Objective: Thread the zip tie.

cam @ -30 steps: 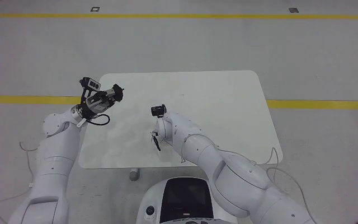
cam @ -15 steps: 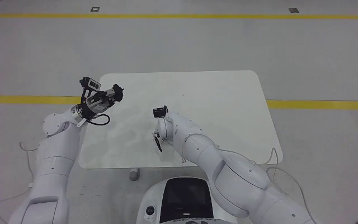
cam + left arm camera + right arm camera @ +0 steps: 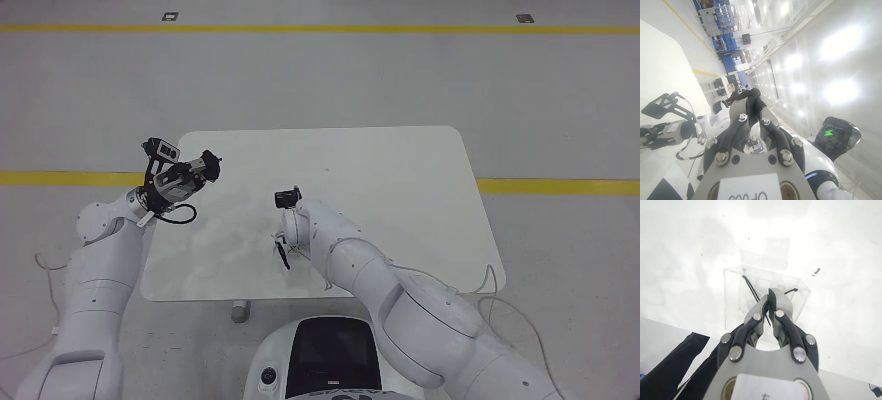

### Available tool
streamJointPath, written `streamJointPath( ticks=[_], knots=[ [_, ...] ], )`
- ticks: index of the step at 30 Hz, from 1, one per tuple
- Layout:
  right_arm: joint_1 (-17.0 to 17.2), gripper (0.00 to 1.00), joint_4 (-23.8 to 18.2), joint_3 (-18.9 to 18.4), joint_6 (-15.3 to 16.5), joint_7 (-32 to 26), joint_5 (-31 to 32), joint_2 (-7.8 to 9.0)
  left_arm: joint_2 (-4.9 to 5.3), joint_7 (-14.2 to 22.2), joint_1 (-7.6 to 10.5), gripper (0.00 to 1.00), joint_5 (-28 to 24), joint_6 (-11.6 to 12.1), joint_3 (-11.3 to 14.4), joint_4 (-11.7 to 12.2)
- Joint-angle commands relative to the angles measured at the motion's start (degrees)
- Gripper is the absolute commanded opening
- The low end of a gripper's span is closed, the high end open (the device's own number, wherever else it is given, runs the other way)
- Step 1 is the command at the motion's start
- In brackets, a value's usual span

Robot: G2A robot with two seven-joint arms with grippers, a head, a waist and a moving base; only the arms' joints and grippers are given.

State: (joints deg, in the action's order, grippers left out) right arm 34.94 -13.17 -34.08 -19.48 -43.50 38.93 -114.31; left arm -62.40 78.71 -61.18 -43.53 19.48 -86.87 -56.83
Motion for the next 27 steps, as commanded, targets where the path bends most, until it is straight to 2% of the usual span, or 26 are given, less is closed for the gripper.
streamJointPath(
  ticks=[1, 11, 12, 13, 14, 27],
  knots=[
    [-0.02, 0.0, -0.42, -0.33, 0.0, -0.15, 0.53, -0.05, 0.0, 0.0, 0.0, 0.0, 0.0, 0.0, 0.0, 0.0],
    [0.23, 0.0, -1.9, -0.34, 0.0, -0.29, 0.99, -0.02, 0.0, 0.0, 0.0, 0.0, 0.0, 0.0, 0.0, 0.0],
    [0.42, 0.09, -2.22, -0.22, 0.0, -0.19, 1.08, 0.02, 0.0, 0.0, 0.0, 0.0, 0.0, 0.0, 0.0, 0.0],
    [0.6, 0.22, -2.52, -0.1, 0.0, -0.11, 1.12, 0.06, 0.0, 0.0, 0.0, 0.0, 0.0, 0.0, 0.0, 0.0],
    [0.82, 0.25, -2.84, 0.02, 0.0, 0.05, 1.25, 0.12, 0.0, 0.0, 0.0, 0.0, 0.0, 0.0, 0.0, 0.0],
    [1.85, 0.23, -3.31, 0.66, 0.0, 0.99, 0.81, 0.48, 0.0, 0.0, 0.0, 0.0, 0.0, 0.0, 0.0, 0.0]
  ],
)
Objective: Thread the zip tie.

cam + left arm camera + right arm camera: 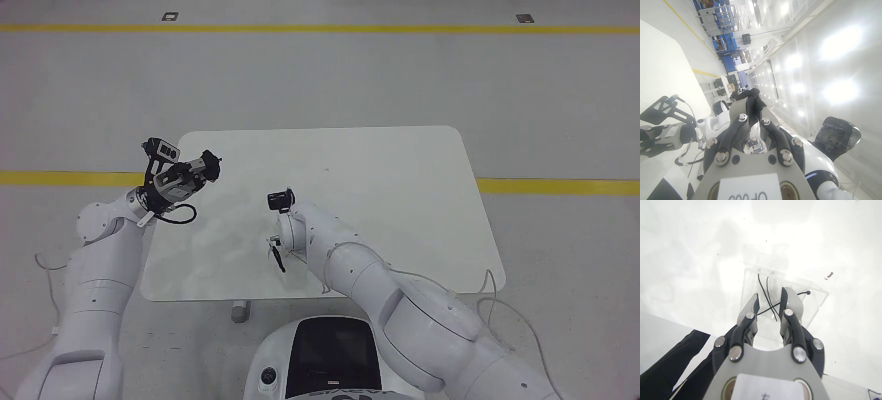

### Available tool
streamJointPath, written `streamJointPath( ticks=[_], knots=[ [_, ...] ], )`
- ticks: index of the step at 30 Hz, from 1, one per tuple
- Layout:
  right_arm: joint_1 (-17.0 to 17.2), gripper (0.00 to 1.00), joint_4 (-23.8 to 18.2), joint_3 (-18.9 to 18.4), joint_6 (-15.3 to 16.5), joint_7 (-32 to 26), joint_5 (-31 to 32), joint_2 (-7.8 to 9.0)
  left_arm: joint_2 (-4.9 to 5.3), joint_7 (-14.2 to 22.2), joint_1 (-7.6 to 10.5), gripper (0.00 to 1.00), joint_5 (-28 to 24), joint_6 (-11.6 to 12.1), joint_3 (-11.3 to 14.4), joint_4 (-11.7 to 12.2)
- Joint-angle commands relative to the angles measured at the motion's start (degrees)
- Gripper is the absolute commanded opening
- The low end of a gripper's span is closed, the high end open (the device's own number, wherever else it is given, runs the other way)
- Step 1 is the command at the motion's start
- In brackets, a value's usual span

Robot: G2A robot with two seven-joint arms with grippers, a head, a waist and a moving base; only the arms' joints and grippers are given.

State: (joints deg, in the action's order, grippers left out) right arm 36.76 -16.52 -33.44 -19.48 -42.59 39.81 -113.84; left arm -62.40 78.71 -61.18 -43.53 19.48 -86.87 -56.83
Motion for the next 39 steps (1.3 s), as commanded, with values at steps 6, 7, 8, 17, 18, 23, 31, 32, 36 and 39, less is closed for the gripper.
streamJointPath(
  ticks=[6, 7, 8, 17, 18, 23, 31, 32, 36, 39],
  knots=[
    [0.16, 0.17, 0.03, 0.1, 0.08, 0.91, -0.51, 0.08, 0.0, 0.0, 0.0, 0.0, 0.0, 0.0, 0.0, 0.0],
    [0.16, 0.16, -0.01, 0.09, 0.09, 1.01, -0.49, 0.09, 0.0, 0.0, 0.0, 0.0, 0.0, 0.0, 0.0, 0.0],
    [0.15, 0.17, -0.03, 0.14, 0.05, 1.22, -0.44, 0.09, 0.0, 0.0, 0.0, 0.0, 0.0, 0.0, 0.0, 0.0],
    [0.27, 0.18, -0.12, 0.16, 0.15, 1.92, -0.09, 0.07, 0.0, 0.0, 0.0, 0.0, 0.0, 0.0, 0.0, 0.0],
    [0.27, 0.18, -0.03, 0.2, 0.06, 2.08, 0.01, 0.07, 0.0, 0.0, 0.0, 0.0, 0.0, 0.0, 0.0, 0.0],
    [0.33, 0.18, 0.22, 0.19, 0.0, 2.59, 0.09, 0.06, 0.0, 0.0, 0.0, 0.0, 0.0, 0.0, 0.0, 0.0],
    [0.57, 0.17, 0.6, 0.35, 0.14, 2.87, 0.39, 0.07, 0.0, 0.0, 0.0, 0.0, 0.0, 0.0, 0.0, 0.0],
    [0.61, 0.16, 0.64, 0.38, 0.18, 2.85, 0.45, 0.07, 0.0, 0.0, 0.0, 0.0, 0.0, 0.0, 0.0, 0.0],
    [0.69, 0.16, 0.7, 0.4, 0.36, 2.78, 0.56, 0.08, 0.0, 0.0, 0.0, 0.0, 0.0, 0.0, 0.0, 0.0],
    [0.71, 0.16, 0.65, 0.41, 0.88, 2.69, 0.68, 0.09, 0.0, 0.0, 0.0, 0.0, 0.0, 0.0, 0.0, 0.0]
  ],
)
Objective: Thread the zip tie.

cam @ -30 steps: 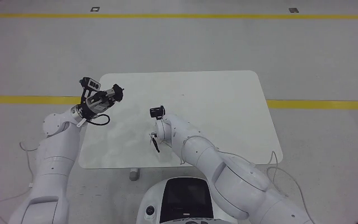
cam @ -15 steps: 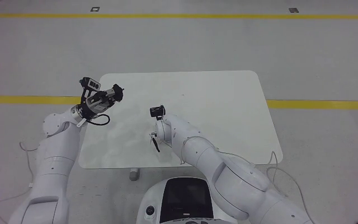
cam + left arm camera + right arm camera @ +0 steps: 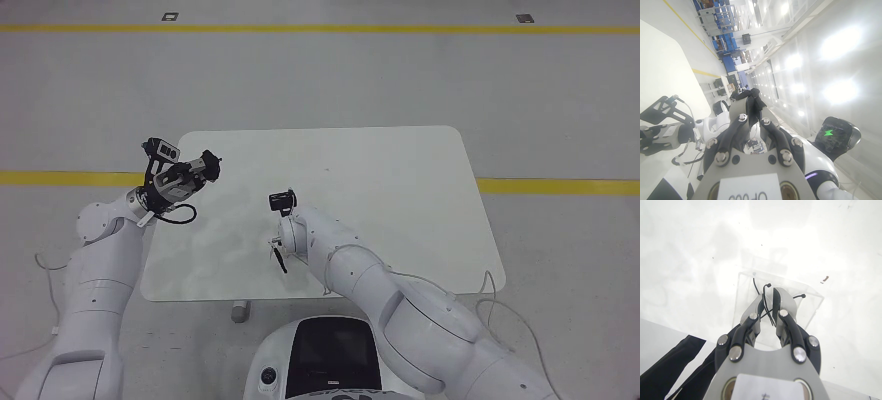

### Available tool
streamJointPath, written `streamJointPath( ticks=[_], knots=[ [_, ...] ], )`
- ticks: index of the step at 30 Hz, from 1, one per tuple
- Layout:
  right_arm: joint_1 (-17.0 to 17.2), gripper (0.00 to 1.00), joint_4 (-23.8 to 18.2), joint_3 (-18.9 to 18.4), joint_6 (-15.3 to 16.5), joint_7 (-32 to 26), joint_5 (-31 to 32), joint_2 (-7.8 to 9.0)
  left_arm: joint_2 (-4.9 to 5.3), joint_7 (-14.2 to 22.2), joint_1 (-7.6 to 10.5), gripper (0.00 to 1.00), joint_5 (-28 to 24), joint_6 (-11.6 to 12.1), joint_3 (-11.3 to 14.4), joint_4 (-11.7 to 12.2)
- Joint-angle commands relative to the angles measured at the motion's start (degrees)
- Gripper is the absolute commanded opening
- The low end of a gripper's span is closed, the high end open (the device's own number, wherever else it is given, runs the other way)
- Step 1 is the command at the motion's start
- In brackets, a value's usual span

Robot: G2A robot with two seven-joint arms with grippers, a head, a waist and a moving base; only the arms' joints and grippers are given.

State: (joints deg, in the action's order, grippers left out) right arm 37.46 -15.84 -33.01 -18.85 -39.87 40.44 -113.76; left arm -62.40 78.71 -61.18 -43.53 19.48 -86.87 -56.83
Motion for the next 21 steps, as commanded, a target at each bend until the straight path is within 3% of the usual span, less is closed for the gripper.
streamJointPath(
  ticks=[1, 7, 11, 12, 21],
  knots=[
    [0.02, 0.16, -0.04, -0.01, 0.34, -0.06, 0.1, 0.01, 0.0, 0.0, 0.0, 0.0, 0.0, 0.0, 0.0, 0.0],
    [0.02, 0.16, -0.03, 0.0, 1.0, -0.7, 0.4, 0.0, 0.0, 0.0, 0.0, 0.0, 0.0, 0.0, 0.0, 0.0],
    [0.03, 0.07, 0.01, 0.0, 1.13, -0.86, 0.63, 0.0, 0.0, 0.0, 0.0, 0.0, 0.0, 0.0, 0.0, 0.0],
    [0.01, 0.0, 0.04, 0.01, 1.11, -0.85, 0.65, 0.0, 0.0, 0.0, 0.0, 0.0, 0.0, 0.0, 0.0, 0.0],
    [-0.31, 0.0, -0.09, -0.2, 0.79, -0.56, 0.53, 0.01, 0.0, 0.0, 0.0, 0.0, 0.0, 0.0, 0.0, 0.0]
  ],
)
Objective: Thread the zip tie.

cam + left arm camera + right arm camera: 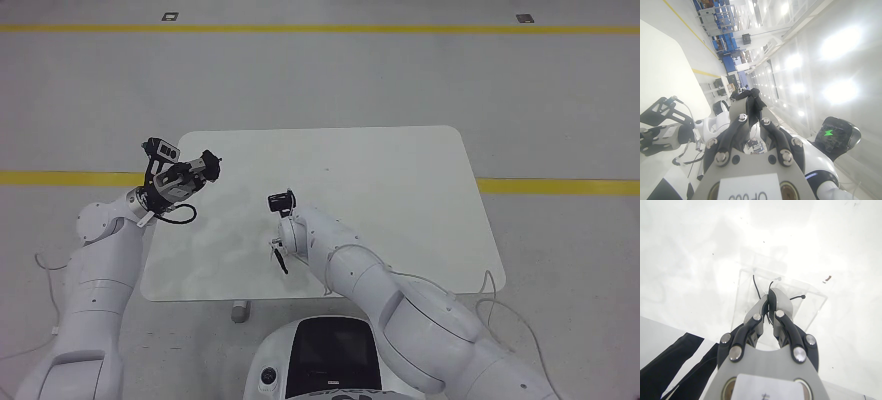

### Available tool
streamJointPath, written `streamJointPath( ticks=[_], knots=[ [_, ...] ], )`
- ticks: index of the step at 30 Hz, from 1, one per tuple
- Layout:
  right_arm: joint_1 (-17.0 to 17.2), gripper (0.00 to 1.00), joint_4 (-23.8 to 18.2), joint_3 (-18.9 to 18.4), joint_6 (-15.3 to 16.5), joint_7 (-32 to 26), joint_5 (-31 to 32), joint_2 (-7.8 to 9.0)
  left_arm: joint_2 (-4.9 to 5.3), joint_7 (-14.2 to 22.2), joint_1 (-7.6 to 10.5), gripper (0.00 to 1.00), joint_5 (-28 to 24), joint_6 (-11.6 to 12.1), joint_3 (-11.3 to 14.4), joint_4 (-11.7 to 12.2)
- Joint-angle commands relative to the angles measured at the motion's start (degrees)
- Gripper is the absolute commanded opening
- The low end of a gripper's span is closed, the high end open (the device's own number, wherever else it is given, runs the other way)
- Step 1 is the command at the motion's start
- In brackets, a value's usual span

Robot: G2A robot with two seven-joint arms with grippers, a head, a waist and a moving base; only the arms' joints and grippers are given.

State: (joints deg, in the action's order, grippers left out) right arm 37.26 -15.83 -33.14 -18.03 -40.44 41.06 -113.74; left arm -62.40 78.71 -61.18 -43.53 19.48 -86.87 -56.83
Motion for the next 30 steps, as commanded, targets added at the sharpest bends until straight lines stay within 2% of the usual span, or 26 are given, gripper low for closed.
streamJointPath(
  ticks=[1, 15, 20, 30],
  knots=[
    [-0.23, 0.0, -0.18, -0.12, -0.09, 0.07, -0.09, 0.0, 0.0, 0.0, 0.0, 0.0, 0.0, 0.0, 0.0, 0.0],
    [-1.52, 0.0, -0.51, -0.95, 1.86, 1.09, -2.48, 0.23, 0.0, 0.0, 0.0, 0.0, 0.0, 0.0, 0.0, 0.0],
    [-1.81, 0.0, -0.17, -2.48, 3.51, 2.52, -4.93, 0.59, 0.0, 0.0, 0.0, 0.0, 0.0, 0.0, 0.0, 0.0],
    [-2.57, 0.0, -0.61, -5.11, 4.53, 2.41, -7.34, 1.6, 0.0, 0.0, 0.0, 0.0, 0.0, 0.0, 0.0, 0.0]
  ],
)
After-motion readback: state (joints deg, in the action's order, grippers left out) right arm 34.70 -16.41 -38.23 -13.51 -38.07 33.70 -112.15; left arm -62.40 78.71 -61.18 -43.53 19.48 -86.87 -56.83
